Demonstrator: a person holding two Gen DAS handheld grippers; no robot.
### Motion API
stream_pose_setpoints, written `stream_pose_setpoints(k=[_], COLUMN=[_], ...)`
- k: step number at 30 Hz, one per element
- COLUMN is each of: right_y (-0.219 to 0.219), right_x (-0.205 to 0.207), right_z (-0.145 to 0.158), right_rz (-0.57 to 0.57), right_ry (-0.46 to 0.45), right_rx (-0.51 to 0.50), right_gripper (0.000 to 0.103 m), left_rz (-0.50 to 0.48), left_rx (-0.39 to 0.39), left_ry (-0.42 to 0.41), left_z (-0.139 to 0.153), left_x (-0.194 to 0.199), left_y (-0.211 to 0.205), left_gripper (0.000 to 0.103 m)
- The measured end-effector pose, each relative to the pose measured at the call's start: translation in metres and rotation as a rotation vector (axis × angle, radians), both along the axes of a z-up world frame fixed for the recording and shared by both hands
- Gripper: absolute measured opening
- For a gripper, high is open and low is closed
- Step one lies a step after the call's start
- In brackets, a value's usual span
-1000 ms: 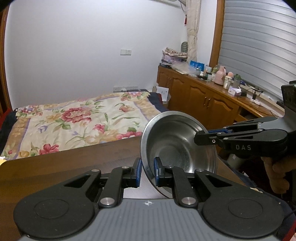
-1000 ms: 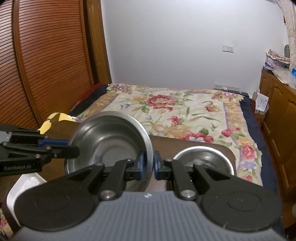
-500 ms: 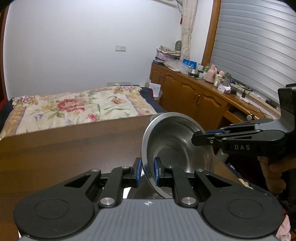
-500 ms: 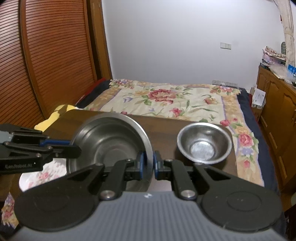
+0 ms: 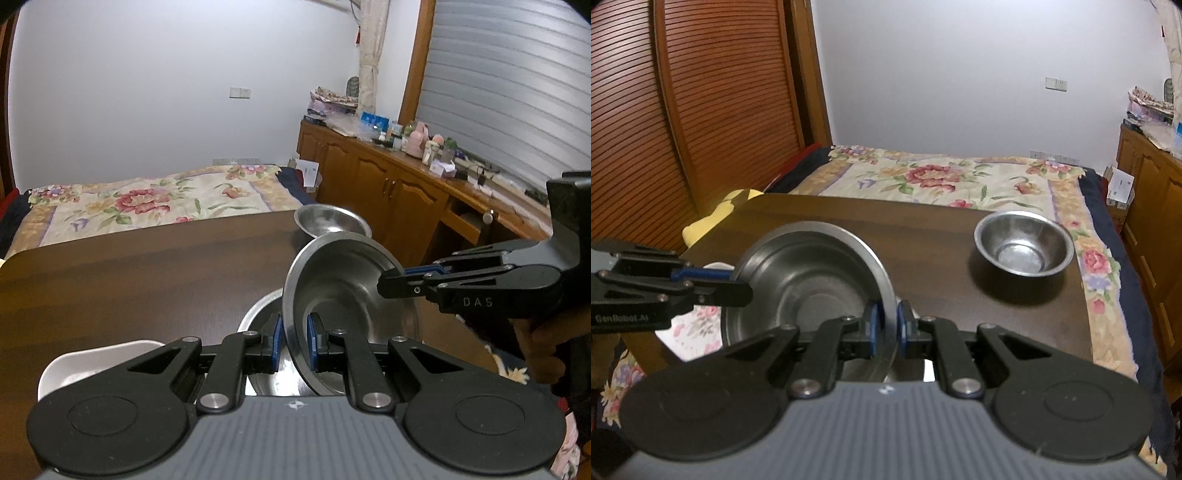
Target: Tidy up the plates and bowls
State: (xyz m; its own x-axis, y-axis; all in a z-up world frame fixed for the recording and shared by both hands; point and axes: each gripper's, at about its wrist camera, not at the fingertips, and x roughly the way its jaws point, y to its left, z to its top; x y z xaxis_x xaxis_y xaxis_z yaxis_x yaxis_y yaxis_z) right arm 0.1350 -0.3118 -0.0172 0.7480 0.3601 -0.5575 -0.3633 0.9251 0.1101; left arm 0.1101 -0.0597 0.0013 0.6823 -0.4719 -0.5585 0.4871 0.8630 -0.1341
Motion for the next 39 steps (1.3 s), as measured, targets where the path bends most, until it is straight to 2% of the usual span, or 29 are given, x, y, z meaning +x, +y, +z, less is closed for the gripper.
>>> stream_pose_setpoints(k=[7, 23, 34, 39], right_y=[0.002, 0.002, 0.004, 0.010], right_x=[-0.005, -0.004, -0.002, -0.004], right_z=[-0.013, -0.026, -0.032, -0.036], right_rz=[-0.003, -0.012, -0.012, -0.007], right_ry=[0.023, 0.043, 0.042, 0.014], right_rx=[-0.006, -0.006, -0.019, -0.075], right_gripper=[0.013, 0.013, 0.013, 0.013], left_rz=[-0.002, 0.000, 0.009, 0.018], left_rx=[0.025, 0.044, 0.082, 0.120], left_ry=[0.033, 0.057, 0.040, 0.008], left_z=[-0.018, -0.031, -0.035, -0.038], left_x=[0.000, 0.005, 0.003, 0.003], left_y=[-0.001, -0.004, -0.009, -0.015], left_gripper=[0.015, 0.015, 0.015, 0.015])
